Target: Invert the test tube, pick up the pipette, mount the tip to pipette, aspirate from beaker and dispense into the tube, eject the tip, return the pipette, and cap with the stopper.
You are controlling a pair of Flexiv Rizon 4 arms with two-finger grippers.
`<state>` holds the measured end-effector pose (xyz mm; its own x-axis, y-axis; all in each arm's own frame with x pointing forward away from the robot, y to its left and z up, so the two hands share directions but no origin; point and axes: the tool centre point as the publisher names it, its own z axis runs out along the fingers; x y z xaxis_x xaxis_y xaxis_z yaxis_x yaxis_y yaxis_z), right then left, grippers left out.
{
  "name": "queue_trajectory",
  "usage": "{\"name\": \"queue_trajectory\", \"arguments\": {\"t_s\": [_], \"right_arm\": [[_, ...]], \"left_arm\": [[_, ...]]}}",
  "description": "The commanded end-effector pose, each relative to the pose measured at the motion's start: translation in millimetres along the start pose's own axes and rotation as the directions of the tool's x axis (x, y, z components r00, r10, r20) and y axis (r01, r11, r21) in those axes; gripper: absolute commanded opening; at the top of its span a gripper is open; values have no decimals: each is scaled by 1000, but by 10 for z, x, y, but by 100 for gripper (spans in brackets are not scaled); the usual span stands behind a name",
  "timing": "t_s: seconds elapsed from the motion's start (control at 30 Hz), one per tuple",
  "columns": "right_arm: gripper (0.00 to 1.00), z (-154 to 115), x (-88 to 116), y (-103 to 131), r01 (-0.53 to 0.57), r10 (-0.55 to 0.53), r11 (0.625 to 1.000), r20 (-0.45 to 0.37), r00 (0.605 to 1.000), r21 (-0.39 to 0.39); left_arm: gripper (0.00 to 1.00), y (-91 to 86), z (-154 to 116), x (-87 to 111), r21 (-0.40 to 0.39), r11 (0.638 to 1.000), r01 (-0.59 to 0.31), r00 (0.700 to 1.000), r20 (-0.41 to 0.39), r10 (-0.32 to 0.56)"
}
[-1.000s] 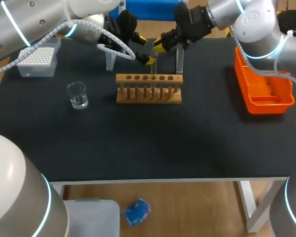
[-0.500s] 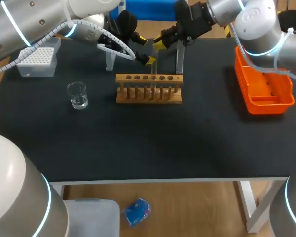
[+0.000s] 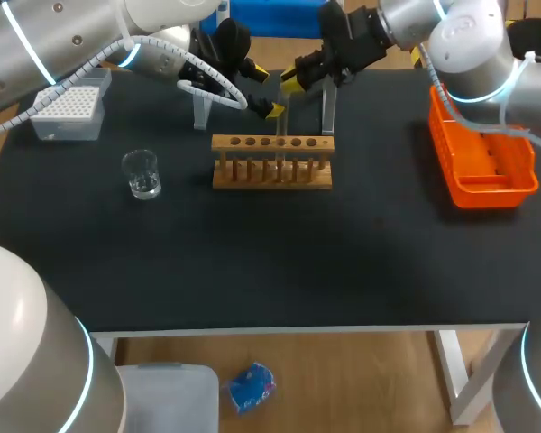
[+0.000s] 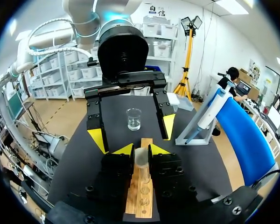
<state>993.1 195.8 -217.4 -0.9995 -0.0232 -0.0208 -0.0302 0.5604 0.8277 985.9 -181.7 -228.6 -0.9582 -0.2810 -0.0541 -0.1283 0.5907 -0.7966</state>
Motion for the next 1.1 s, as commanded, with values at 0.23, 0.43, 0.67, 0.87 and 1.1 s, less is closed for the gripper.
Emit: {"name": "queue_trajectory", "arguments": {"t_s": [0.23,0.43,0.67,0.87,1.1], "right_arm": [[0,-10,-20,1,2,-2,1000,-5,1000,7],[0,-62,-36,86,23,-23,1000,1,1000,8],[0,-52,-64,92,27,-27,1000,1,1000,11],[0,-1,-69,45,14,-14,1000,-7,1000,11],[0,30,-59,9,3,-3,1000,-14,1000,12]], "left_arm": [[100,7,-4,-43,2,1000,-2,1000,-15,2],[100,7,-4,-43,2,1000,-2,1000,-15,2],[100,7,-4,-43,2,1000,-2,1000,-15,2],[100,7,-4,-43,2,1000,-2,1000,-15,2],[100,7,-4,-43,2,1000,-2,1000,-15,2]]}}
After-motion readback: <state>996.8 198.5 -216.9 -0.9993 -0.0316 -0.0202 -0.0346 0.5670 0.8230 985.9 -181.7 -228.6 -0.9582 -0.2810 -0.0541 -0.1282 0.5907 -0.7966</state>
